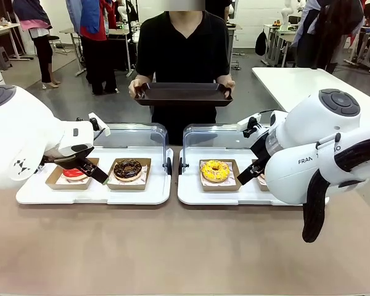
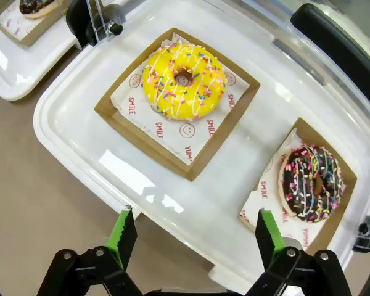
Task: Provide the desired donut to the person.
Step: Pick up and lift the Paper togo box containing the Donut pointed at by the person.
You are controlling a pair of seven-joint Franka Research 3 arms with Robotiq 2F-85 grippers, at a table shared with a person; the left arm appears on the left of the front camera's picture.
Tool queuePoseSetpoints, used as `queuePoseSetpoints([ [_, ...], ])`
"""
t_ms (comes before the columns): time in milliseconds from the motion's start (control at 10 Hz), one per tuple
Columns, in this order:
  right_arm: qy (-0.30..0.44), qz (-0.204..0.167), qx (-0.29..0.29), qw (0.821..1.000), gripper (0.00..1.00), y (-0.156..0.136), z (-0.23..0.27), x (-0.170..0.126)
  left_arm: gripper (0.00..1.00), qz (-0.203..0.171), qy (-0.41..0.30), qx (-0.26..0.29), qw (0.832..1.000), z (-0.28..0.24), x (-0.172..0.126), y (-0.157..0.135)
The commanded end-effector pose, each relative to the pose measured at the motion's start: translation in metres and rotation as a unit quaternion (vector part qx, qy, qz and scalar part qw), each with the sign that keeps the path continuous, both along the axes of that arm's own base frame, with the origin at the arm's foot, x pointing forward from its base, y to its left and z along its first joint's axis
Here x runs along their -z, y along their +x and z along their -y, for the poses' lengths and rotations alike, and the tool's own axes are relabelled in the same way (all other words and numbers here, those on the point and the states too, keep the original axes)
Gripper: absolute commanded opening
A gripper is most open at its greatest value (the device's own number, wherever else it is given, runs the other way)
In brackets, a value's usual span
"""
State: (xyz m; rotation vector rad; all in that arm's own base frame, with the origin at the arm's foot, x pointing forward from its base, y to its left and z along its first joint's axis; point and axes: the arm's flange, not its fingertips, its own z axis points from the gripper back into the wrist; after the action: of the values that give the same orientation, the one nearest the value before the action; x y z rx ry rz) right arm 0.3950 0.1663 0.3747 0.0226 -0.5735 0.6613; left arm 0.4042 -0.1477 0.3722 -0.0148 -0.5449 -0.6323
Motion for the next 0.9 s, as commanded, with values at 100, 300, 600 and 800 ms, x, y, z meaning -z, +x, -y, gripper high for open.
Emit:
queuePoseSetpoints([
  [100, 0.0, 0.0, 0.0, 1.0, 1.0, 0.0, 0.0, 0.0, 1.0, 0.0, 0.0, 0.0, 1.0, 0.0, 0.0, 0.0],
  [300, -0.01, 0.0, -0.002, 1.0, 1.0, -0.015, -0.004, -0.024, 1.0, 0.014, 0.004, -0.006, 1.0, 0.007, -0.038, -0.008],
  [600, -0.095, 0.017, -0.003, 0.995, 1.0, -0.077, -0.013, -0.143, 1.0, 0.034, 0.062, -0.007, 0.997, 0.01, -0.155, -0.019],
  [800, -0.091, 0.026, 0.028, 0.995, 1.0, -0.101, -0.016, -0.222, 1.0, 0.027, 0.088, -0.002, 0.996, 0.015, -0.216, -0.021],
])
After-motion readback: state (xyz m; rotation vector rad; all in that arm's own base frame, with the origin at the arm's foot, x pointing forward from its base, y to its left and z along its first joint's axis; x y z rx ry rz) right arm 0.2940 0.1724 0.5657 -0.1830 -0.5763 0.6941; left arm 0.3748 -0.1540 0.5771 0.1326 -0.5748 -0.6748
